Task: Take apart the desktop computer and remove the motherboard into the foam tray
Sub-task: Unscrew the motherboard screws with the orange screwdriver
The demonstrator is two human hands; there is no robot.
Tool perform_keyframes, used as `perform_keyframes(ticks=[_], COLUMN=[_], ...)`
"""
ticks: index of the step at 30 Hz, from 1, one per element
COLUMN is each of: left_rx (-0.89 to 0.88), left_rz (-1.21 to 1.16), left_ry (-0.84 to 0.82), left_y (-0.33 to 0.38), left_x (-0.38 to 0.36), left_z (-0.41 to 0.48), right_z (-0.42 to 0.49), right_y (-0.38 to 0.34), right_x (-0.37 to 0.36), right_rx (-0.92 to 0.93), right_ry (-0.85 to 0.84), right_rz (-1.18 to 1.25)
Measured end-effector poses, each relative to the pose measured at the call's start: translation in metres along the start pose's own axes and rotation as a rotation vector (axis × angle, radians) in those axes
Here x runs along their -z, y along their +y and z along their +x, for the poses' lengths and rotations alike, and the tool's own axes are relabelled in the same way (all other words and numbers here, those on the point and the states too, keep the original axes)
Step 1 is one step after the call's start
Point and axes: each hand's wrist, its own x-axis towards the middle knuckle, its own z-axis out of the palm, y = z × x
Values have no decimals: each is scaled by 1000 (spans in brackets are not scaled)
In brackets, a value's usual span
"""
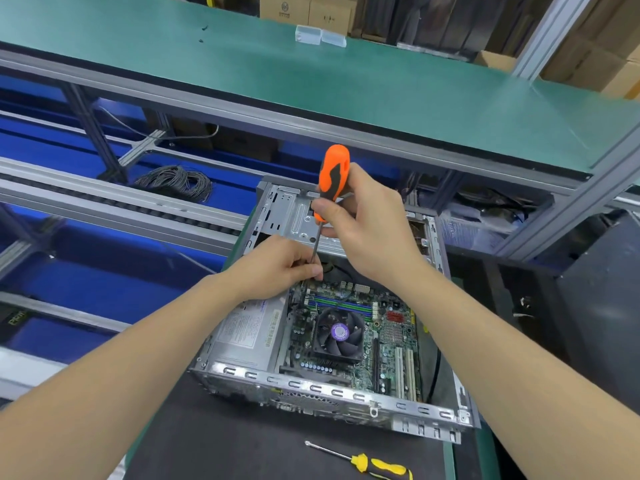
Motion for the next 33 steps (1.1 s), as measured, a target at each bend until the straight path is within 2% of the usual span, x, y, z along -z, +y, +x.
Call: perform_keyframes(ticks=[24,33], left_rx=[31,28], left_rz=[8,-120], left_ry=[1,74], left_y=[-7,-8], left_x=[-2,3], left_z=[3,-3], right_z=[1,9], right_y=[1,-6], right_x=[-5,9], right_rx=[-8,11], right_ry=[-19,-264], right_rz=[5,80])
